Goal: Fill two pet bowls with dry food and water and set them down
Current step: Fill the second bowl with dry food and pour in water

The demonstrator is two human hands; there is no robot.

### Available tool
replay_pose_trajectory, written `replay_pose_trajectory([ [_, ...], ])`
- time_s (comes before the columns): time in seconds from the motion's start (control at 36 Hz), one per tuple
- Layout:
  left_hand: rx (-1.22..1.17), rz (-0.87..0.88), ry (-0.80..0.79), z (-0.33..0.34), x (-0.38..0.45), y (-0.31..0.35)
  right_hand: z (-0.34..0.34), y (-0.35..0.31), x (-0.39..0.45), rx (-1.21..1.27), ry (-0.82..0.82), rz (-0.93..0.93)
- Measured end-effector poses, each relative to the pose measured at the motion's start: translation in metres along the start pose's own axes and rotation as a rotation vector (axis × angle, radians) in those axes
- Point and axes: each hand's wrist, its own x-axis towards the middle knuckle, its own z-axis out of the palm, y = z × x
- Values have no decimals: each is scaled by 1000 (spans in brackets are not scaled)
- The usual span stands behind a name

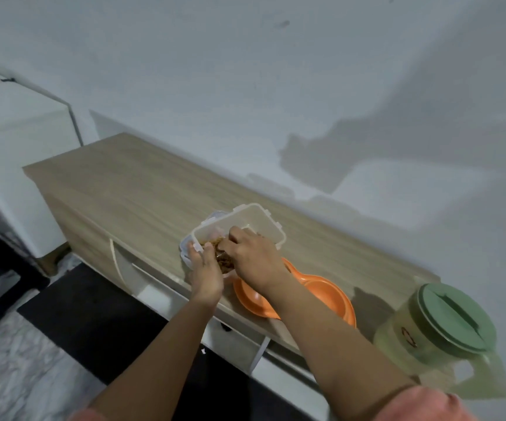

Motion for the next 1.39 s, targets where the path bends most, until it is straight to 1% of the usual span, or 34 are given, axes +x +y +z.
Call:
replay_pose_trajectory([
  [0.08,-22,-17,-39,-5,-11,11,6,-2,0,14,-76,29],
  [0.17,-108,-33,-93,-6,-26,27,6,-1,-1,22,-80,58],
  [0.22,-144,-40,-108,-6,-25,25,2,1,-1,27,-152,77],
  [0.28,-132,-53,-121,-5,-21,22,2,5,-1,48,-196,97],
  [0.31,-116,-57,-127,-4,-19,21,1,7,-1,66,-195,109],
  [0.36,-78,-53,-129,-2,-15,18,6,11,-2,151,-129,176],
  [0.42,-11,-52,-128,0,-5,11,11,16,-4,225,-25,302],
  [0.5,75,-33,-139,3,16,-1,18,31,-8,132,175,493],
  [0.56,81,-22,-195,2,9,15,21,41,-12,126,239,631],
  [0.58,64,-12,-232,3,5,25,21,46,-13,150,242,713],
  [0.64,13,-9,-295,7,6,37,22,57,-15,260,182,909],
  [0.72,1,-36,-357,18,21,46,21,73,-15,557,169,1178],
  [0.81,48,-79,-415,38,42,46,24,89,-14,677,148,1360],
  [0.89,110,-63,-509,65,52,59,33,107,-18,729,239,1534],
  [0.97,176,16,-578,94,52,75,40,122,-25,733,314,1670],
  [1.0,211,47,-590,106,55,76,41,127,-27,740,336,1705],
  [1.08,448,179,-600,137,61,78,49,144,-32,748,403,1788],
  [1.17,628,242,-592,159,71,73,56,161,-36,721,463,1844],
  [1.28,720,265,-628,185,84,66,63,185,-39,684,440,1866],
  [1.39,754,267,-607,205,94,59,69,204,-39,678,435,1887],
])
